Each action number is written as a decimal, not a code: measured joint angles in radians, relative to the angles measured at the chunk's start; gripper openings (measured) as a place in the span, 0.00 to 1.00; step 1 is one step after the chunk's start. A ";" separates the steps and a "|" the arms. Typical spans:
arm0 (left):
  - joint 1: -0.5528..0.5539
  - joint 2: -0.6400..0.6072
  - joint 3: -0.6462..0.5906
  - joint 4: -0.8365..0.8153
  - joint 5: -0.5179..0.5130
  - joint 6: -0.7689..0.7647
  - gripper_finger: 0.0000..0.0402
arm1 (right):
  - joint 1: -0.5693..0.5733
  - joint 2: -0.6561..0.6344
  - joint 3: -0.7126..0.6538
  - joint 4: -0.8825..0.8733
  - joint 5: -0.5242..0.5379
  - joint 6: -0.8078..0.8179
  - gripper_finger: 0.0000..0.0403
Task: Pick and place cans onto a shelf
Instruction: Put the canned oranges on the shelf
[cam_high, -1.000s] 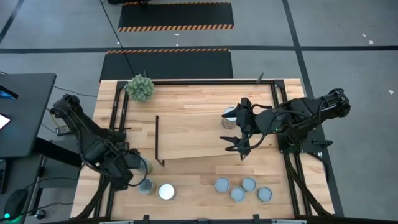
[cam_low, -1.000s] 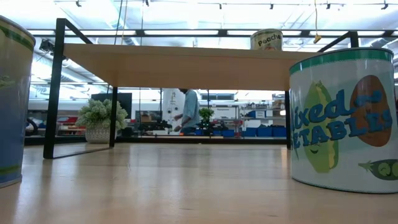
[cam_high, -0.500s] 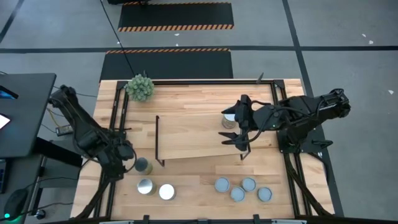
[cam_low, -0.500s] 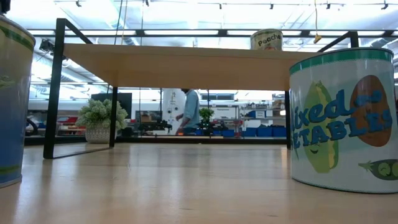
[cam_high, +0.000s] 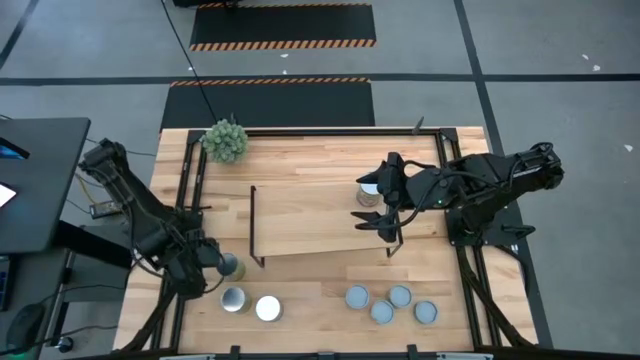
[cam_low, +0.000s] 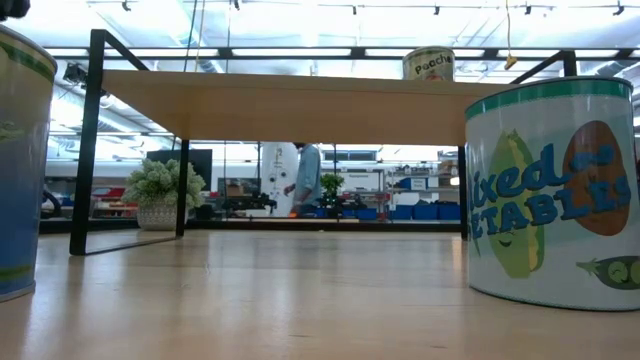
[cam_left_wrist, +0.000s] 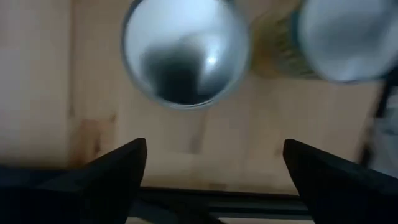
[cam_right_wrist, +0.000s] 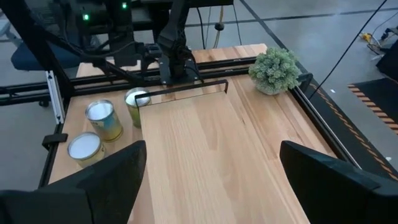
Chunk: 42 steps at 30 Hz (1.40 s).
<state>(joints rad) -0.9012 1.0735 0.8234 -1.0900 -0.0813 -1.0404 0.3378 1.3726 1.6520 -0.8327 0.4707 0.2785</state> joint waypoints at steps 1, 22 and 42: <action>0.000 0.018 0.000 -0.008 -0.002 0.000 0.96 | 0.000 0.000 0.000 0.001 0.000 0.000 0.93; 0.005 0.113 -0.059 0.138 -0.153 -0.119 0.96 | 0.000 0.000 0.000 0.010 -0.001 0.010 0.93; 0.013 0.190 -0.072 0.247 -0.283 -0.123 0.94 | 0.000 0.000 0.000 0.028 -0.001 0.010 0.93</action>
<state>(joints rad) -0.8886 1.2639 0.7517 -0.8430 -0.3639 -1.1635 0.3378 1.3724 1.6516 -0.8051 0.4698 0.2883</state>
